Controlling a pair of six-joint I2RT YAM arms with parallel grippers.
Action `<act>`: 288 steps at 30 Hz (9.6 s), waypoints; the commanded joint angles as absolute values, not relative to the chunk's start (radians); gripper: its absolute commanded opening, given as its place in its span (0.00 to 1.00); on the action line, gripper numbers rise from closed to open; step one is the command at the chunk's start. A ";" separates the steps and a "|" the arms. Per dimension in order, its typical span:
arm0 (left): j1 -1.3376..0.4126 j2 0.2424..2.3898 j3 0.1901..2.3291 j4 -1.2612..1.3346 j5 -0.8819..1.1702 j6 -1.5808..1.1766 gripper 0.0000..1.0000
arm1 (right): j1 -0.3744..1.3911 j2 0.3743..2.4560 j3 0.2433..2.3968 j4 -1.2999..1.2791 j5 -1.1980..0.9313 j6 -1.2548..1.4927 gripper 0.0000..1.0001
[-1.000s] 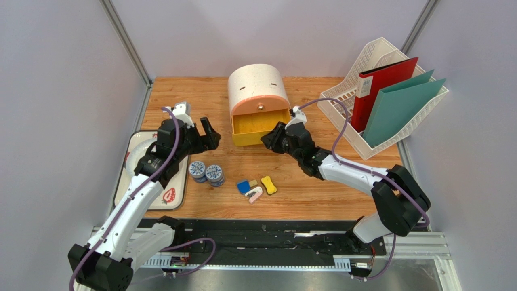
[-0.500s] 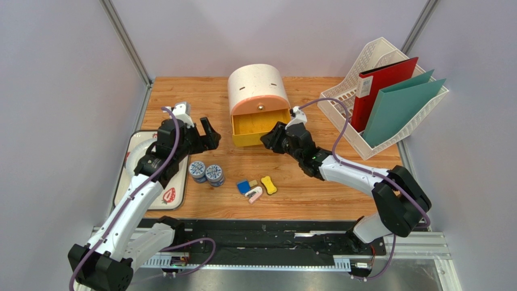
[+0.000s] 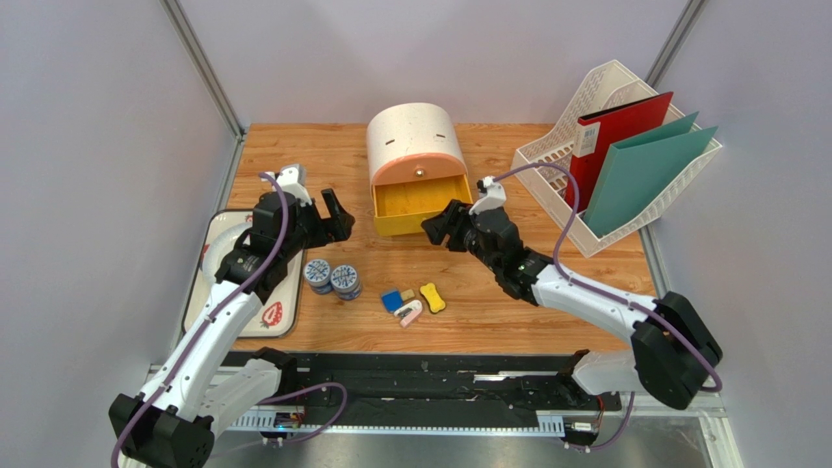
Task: Organize the desk
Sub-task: Open the drawer in the storage box, then pick up the stationery from the center of the board, then place the stationery in the drawer.
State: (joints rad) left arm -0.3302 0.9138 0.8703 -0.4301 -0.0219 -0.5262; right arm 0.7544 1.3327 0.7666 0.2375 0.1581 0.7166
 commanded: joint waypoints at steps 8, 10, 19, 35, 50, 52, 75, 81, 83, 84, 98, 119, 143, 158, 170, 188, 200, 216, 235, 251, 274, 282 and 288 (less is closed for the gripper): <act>-0.282 0.885 0.900 -0.497 -0.118 -0.480 0.99 | 0.951 1.290 0.946 -0.070 0.067 0.397 0.76; -0.258 0.876 0.902 -0.506 -0.109 -0.477 0.99 | 0.951 1.324 0.980 -0.116 -0.021 0.396 0.84; -0.097 0.804 0.891 -0.566 -0.038 -0.453 0.99 | 1.158 1.380 1.118 -0.285 0.391 0.163 1.00; 0.089 0.753 0.896 -0.640 0.018 -0.394 0.99 | 1.129 1.742 1.459 -0.459 -0.083 0.147 0.96; 0.201 0.718 0.882 -0.660 0.044 -0.393 0.99 | 1.123 1.994 1.706 -0.514 -0.051 0.118 0.93; 0.201 0.700 0.877 -0.654 0.048 -0.393 0.99 | 1.121 2.026 1.729 -0.512 -0.031 0.104 0.93; 0.201 0.706 0.867 -0.643 0.084 -0.393 0.99 | 1.097 2.186 1.862 -0.551 0.015 0.038 0.91; 0.201 0.706 0.867 -0.643 0.084 -0.391 0.99 | 1.097 2.198 1.875 -0.557 -0.018 0.034 0.89; 0.201 0.707 0.867 -0.643 0.086 -0.393 0.99 | 1.097 2.201 1.876 -0.561 -0.020 0.032 0.86; 0.201 0.709 0.868 -0.643 0.087 -0.393 0.99 | 1.097 2.203 1.879 -0.564 -0.023 0.034 0.85; 0.202 0.712 0.867 -0.643 0.095 -0.390 0.99 | 1.100 2.192 1.893 -0.568 0.000 0.035 0.73; 0.202 0.716 0.865 -0.640 0.107 -0.391 0.99 | 1.103 2.215 1.922 -0.621 0.037 0.040 0.81; 0.202 0.721 0.865 -0.640 0.112 -0.390 0.99 | 1.109 2.238 1.948 -0.638 0.043 0.043 0.67; 0.202 0.718 0.865 -0.640 0.110 -0.390 0.99 | 1.141 1.990 1.853 -0.640 0.080 0.015 0.16; 0.202 0.718 0.865 -0.638 0.115 -0.391 0.99 | 1.140 1.769 1.825 -0.676 0.132 -0.029 0.12; 0.202 0.719 0.867 -0.635 0.121 -0.388 0.99 | 0.953 1.792 2.052 -0.770 0.222 -0.031 0.07; 0.204 0.724 0.867 -0.634 0.124 -0.388 0.99 | 0.850 1.874 2.117 -0.828 0.158 0.021 0.09; 0.204 0.733 0.867 -0.629 0.132 -0.388 0.99 | 0.839 1.948 2.068 -0.753 0.204 0.063 0.09; 0.206 0.746 0.867 -0.623 0.152 -0.387 0.99 | 0.824 2.028 2.042 -0.715 0.206 0.078 0.10; 0.210 0.749 0.865 -0.621 0.163 -0.387 0.98 | 0.815 2.083 2.069 -0.719 0.198 0.087 0.29; 0.213 0.755 0.865 -0.623 0.166 -0.387 0.98 | 0.801 2.069 2.072 -0.738 0.166 0.087 0.62; 0.213 0.755 0.865 -0.623 0.166 -0.385 0.98 | 0.798 2.072 2.086 -0.744 0.167 0.083 0.67; 0.213 0.752 0.865 -0.623 0.167 -0.385 0.98 | 0.796 2.072 2.082 -0.744 0.167 0.089 0.75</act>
